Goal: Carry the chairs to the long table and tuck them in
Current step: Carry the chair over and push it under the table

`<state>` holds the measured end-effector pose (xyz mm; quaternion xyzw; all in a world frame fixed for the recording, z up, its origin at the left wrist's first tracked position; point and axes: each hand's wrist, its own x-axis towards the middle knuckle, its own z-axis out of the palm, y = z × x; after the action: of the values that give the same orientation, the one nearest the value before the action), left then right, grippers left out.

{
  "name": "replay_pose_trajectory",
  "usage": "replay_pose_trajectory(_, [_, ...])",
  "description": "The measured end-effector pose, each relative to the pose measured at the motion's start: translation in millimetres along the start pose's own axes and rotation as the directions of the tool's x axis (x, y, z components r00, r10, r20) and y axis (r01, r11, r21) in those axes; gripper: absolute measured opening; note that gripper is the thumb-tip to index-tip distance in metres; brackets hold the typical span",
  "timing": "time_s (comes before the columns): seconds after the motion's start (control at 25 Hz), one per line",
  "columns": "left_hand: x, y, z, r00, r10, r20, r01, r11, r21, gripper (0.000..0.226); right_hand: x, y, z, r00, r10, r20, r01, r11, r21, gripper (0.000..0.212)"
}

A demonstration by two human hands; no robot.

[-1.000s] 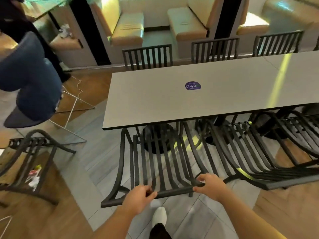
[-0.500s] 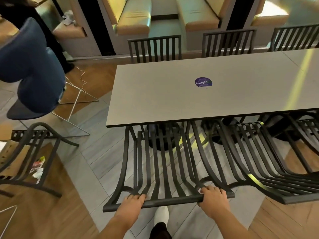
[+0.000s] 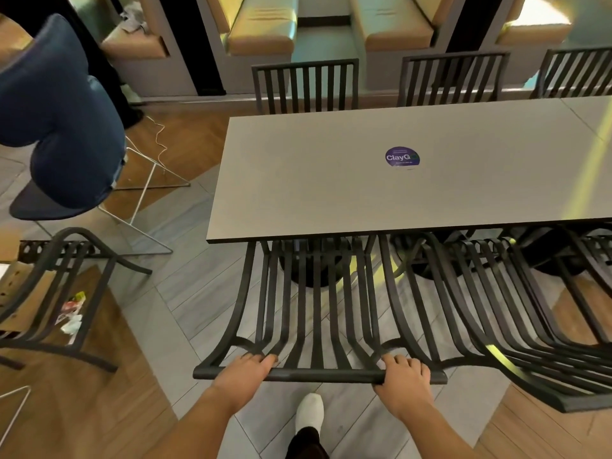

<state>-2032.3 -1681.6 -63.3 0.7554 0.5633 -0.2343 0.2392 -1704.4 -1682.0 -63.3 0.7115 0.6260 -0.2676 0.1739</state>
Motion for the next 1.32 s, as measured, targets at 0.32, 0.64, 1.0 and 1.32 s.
replay_pose_trajectory(0.32, [37,9,-18,0.997,-0.078,-0.017,0.078,0.997,0.014,0.053,41,13,-25,1.0,-0.025,0.007,0.024,0.995,0.094,0.062])
replay_pose_trajectory(0.64, [63,15,-31,0.999,-0.047,-0.007,0.048,0.998,0.036,0.051,72,25,-53,0.995,-0.045,0.086,0.038,0.996,0.078,0.06])
replay_pose_trajectory(1.0, [57,23,-36,1.0,0.006,0.025,-0.002,0.989,-0.149,0.08,57,24,-54,0.99,-0.086,0.112,0.065,0.982,0.176,0.071])
replay_pose_trajectory(1.32, [92,161,-83,0.955,0.156,-0.252,-0.21,0.956,-0.204,0.049,15,93,-60,0.988,0.032,-0.149,0.052,0.846,0.531,0.043])
